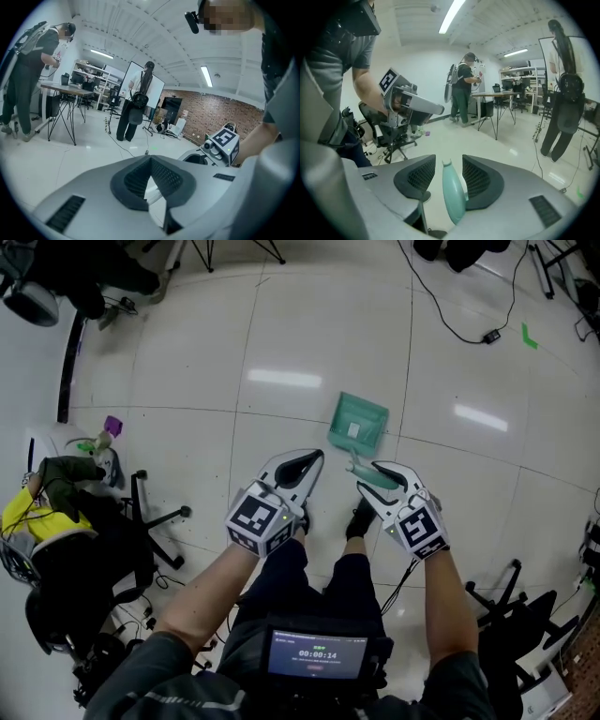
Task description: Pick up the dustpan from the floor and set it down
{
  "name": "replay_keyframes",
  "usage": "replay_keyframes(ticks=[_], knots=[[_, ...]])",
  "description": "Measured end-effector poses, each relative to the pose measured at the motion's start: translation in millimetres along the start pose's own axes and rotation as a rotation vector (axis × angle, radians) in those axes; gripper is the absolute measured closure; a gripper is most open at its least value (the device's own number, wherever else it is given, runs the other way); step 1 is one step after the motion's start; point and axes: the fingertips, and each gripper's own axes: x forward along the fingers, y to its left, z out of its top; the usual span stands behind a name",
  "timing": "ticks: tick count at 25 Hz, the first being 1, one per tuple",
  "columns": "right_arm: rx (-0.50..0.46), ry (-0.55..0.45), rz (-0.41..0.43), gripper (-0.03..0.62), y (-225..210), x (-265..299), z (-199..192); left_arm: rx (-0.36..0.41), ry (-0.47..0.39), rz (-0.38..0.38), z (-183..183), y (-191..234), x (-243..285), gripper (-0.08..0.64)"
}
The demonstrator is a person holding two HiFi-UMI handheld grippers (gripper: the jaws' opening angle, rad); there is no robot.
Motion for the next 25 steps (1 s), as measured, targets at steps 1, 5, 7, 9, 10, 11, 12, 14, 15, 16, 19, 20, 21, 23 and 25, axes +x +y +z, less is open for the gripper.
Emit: replay_keyframes(ticks=[1,5,7,9,10,11,12,14,15,16,19,20,21,23,25], knots=[[0.002,-0.021,-0.004,0.396,5,-12,19,0.011,-0.021,-0.012,15,-8,-10,0.526],[0.007,-0.121,-0.027,0.396,21,-67,125,0.048,-0.113,-0.049,101,-35,-66,0.526],[-0.003,-0.178,-0.062,0.396,19,-96,189,0.064,-0.152,-0.050,152,-42,-88,0.526],[-0.015,-0.227,-0.099,0.396,15,-126,252,0.094,-0.188,-0.050,201,-49,-109,0.526],[-0.020,-0.251,-0.115,0.396,17,-142,280,0.105,-0.207,-0.050,224,-55,-121,0.526],[-0.020,-0.279,-0.131,0.396,20,-159,307,0.111,-0.228,-0.050,247,-62,-134,0.526],[-0.016,-0.311,-0.146,0.396,25,-175,331,0.112,-0.252,-0.050,267,-70,-147,0.525],[0.001,-0.373,-0.173,0.403,36,-205,373,0.114,-0.304,-0.053,304,-85,-173,0.525],[0.006,-0.400,-0.186,0.422,41,-218,391,0.121,-0.325,-0.053,319,-92,-186,0.526],[0.002,-0.420,-0.197,0.446,47,-230,409,0.131,-0.341,-0.056,333,-98,-198,0.525],[-0.036,-0.454,-0.216,0.456,65,-262,452,0.184,-0.372,-0.077,372,-120,-227,0.526],[-0.045,-0.470,-0.223,0.456,69,-274,463,0.197,-0.380,-0.079,384,-128,-234,0.525],[-0.050,-0.493,-0.238,0.457,72,-287,471,0.205,-0.392,-0.076,395,-137,-241,0.526],[-0.047,-0.543,-0.287,0.579,79,-311,479,0.218,-0.427,-0.078,408,-156,-257,0.525],[-0.035,-0.547,-0.303,0.580,89,-322,476,0.226,-0.450,-0.089,407,-173,-271,0.526]])
